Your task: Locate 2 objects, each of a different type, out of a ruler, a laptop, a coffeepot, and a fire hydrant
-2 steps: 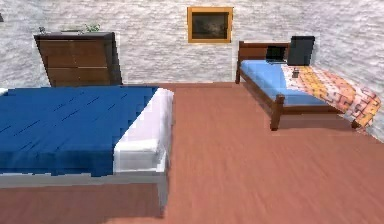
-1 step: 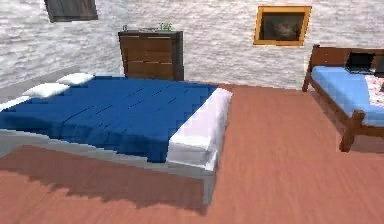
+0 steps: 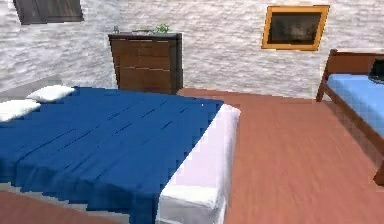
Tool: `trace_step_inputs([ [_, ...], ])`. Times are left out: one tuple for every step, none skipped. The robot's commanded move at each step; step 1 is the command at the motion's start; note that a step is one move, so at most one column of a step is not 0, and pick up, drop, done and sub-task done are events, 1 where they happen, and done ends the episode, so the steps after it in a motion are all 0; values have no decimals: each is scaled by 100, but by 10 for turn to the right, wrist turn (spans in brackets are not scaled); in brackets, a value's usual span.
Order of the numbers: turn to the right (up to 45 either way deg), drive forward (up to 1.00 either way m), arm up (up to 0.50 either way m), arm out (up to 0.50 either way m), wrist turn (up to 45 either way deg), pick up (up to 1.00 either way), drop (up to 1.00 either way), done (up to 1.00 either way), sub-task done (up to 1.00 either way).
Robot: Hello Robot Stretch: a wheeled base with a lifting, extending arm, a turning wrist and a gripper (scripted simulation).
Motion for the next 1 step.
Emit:
trace_step_inputs([
  [450,0,0,0,0,0,0,0,0],
])
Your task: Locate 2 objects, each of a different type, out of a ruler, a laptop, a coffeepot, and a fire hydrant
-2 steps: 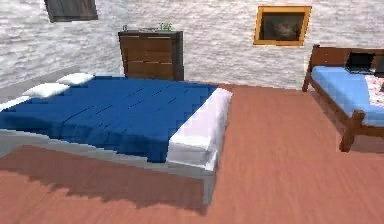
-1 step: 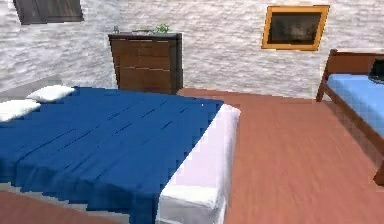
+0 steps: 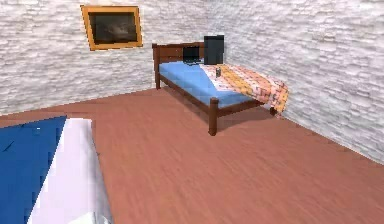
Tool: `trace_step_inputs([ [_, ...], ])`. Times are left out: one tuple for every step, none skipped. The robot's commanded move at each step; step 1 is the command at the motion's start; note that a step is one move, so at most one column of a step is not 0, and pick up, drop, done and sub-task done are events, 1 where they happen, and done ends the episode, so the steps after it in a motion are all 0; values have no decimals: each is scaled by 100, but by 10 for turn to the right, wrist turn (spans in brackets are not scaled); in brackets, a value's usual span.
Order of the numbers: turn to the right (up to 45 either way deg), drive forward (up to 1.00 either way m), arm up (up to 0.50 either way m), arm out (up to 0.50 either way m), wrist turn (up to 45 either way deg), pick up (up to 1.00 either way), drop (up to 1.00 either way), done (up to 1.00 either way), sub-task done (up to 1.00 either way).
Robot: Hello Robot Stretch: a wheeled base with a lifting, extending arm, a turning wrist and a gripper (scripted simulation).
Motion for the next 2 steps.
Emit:
trace_step_inputs([
  [180,0,0,0,0,0,0,0,0],
  [0,70,0,0,0,0,0,0,0],
])
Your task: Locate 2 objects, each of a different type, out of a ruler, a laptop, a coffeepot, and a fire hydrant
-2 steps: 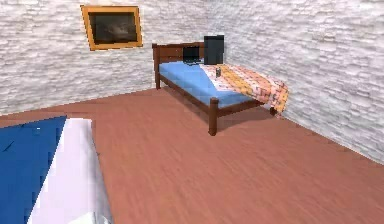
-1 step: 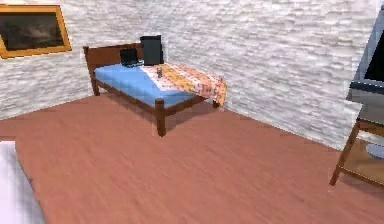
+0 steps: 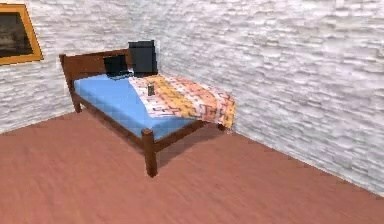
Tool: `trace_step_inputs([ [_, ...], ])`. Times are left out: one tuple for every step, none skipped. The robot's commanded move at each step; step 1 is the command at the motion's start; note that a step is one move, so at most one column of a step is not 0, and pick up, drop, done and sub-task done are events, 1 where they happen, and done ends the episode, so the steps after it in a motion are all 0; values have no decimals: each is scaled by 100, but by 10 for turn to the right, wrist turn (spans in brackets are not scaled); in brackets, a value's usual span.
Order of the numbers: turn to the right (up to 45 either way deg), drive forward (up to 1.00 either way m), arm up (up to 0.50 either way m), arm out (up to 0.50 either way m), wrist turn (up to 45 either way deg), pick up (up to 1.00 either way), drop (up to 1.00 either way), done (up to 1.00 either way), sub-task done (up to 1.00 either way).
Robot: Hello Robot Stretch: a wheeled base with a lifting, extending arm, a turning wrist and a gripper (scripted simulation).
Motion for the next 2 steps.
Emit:
trace_step_inputs([
  [390,0,0,0,0,0,0,0,0],
  [0,5,0,0,0,0,0,0,0],
])
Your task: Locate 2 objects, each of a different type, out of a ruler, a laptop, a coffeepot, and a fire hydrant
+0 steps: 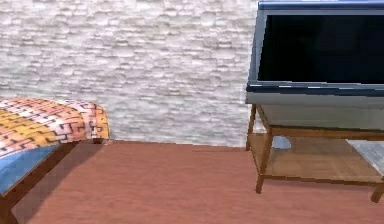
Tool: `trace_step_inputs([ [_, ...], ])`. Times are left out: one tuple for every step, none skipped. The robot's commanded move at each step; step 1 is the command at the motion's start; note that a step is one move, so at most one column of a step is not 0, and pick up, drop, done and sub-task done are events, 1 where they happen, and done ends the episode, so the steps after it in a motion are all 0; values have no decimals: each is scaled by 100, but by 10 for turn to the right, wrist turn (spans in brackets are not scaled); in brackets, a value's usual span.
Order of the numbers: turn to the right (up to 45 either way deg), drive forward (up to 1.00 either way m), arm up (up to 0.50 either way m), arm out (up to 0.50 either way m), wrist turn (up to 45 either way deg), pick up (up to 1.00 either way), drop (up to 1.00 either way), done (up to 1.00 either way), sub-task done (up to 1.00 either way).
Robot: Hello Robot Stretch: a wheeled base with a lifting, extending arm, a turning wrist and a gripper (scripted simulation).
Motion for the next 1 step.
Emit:
trace_step_inputs([
  [-450,0,0,0,0,0,0,0,0],
])
